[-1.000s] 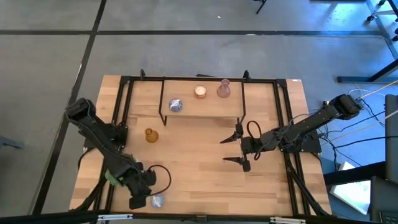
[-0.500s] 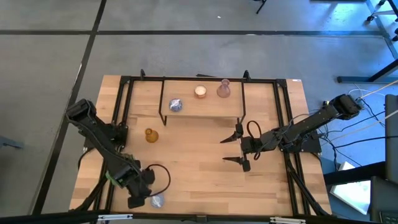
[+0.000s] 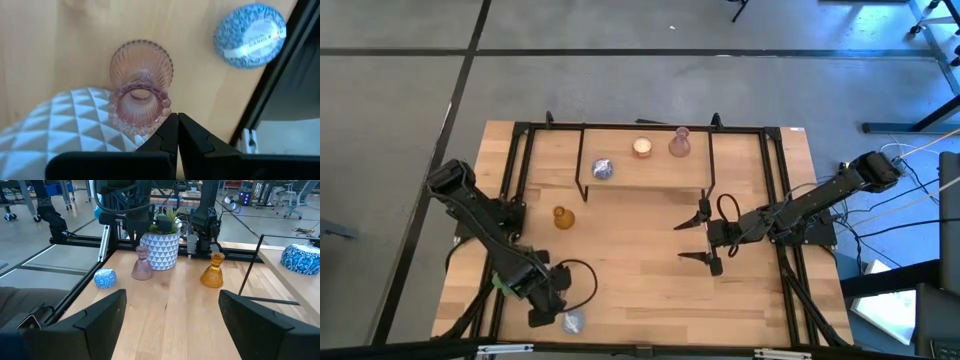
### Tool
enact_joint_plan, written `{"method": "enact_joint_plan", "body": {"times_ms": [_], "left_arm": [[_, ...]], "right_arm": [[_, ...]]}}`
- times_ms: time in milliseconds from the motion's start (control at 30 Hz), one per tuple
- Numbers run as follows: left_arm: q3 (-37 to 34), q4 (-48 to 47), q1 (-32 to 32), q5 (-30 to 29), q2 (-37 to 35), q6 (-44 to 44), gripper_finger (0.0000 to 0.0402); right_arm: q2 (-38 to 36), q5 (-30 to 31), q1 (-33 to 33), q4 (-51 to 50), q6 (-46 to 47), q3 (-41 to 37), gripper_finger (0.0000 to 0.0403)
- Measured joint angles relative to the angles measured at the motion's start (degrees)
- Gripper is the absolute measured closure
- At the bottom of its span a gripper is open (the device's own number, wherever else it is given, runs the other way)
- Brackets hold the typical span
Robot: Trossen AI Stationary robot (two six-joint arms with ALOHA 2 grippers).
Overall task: Pick & Place candle stick holders
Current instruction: Put the pink glass candle holder on the shelf
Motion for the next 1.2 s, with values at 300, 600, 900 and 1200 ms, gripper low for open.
{"method": "enact_joint_plan", "body": {"times_ms": [300, 600, 900, 1200], "left_arm": [[0.0, -0.2, 2.7, -2.3, 0.6, 4.7, 0.0400], [0.0, -1.7, 7.1, 3.7, 4.3, 10.0, 0.0400], [0.1, -7.8, 7.4, 1.7, 4.3, 9.7, 0.0400], [0.0, -10.3, 8.9, -1.7, 4.3, 11.8, 0.0400]], "right_arm": [[0.0, 0.0, 0.0, 0.0, 0.0, 0.0, 0.0082], [0.0, 0.0, 0.0, 0.0, 0.0, 0.0, 0.0082], [0.0, 0.0, 0.0, 0.0, 0.0, 0.0, 0.0082], [0.0, 0.0, 0.0, 0.2, 0.0, 0.0, 0.0082]]}}
